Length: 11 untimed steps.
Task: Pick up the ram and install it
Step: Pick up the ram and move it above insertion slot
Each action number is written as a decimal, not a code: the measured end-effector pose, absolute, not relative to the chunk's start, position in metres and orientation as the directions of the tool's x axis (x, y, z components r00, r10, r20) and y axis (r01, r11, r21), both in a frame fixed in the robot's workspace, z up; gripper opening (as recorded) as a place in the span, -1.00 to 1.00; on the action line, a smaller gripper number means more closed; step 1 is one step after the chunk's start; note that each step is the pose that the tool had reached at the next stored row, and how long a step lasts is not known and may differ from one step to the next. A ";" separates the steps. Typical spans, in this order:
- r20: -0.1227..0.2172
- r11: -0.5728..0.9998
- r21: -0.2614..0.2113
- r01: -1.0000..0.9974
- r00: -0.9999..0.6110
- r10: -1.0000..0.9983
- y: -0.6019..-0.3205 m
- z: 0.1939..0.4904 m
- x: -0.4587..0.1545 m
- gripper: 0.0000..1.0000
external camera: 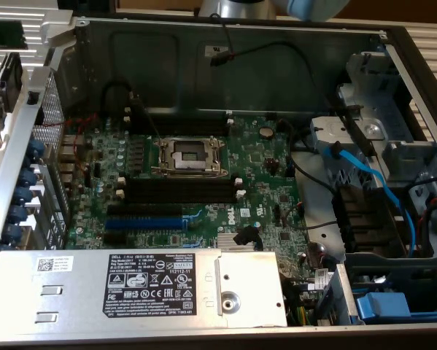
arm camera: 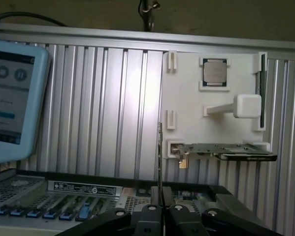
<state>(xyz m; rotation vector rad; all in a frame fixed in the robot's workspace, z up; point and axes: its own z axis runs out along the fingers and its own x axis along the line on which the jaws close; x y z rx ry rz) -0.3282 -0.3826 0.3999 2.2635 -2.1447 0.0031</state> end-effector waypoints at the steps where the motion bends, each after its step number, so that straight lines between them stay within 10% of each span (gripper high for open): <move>1: 0.018 -0.054 0.015 -0.998 0.054 -0.998 -0.383 0.400 -0.325 -0.76; 11: 0.018 -0.054 0.006 -0.999 0.054 -0.998 -0.390 0.407 -0.271 -0.76</move>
